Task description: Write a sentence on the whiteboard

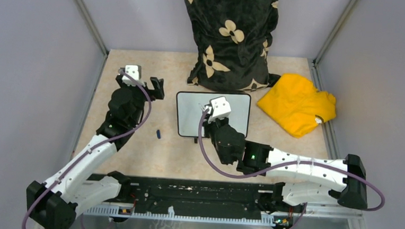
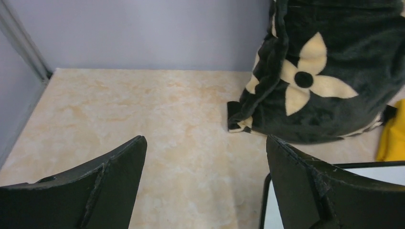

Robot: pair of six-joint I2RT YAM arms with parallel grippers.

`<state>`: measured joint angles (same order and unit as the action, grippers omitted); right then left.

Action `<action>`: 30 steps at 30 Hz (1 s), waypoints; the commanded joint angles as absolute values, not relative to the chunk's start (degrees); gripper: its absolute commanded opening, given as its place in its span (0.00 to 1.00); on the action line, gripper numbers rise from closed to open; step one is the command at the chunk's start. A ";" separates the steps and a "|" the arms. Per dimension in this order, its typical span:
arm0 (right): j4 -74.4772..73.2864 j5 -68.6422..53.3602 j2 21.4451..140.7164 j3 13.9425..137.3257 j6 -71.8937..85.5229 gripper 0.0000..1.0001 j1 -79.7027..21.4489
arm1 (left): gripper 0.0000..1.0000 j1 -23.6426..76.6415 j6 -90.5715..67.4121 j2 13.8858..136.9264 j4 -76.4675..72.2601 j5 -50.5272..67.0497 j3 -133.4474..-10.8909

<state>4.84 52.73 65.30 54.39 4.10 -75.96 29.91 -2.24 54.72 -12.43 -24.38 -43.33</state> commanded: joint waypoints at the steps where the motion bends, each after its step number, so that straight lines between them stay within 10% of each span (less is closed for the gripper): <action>1: 9.17 54.09 63.60 52.95 6.35 0.00 -76.31 | 0.99 26.03 -11.58 53.17 -13.19 -8.41 -41.48; 30: 11.73 45.14 57.87 46.92 8.93 0.00 -72.50 | 0.98 21.93 -29.81 59.52 -15.87 8.86 -34.14</action>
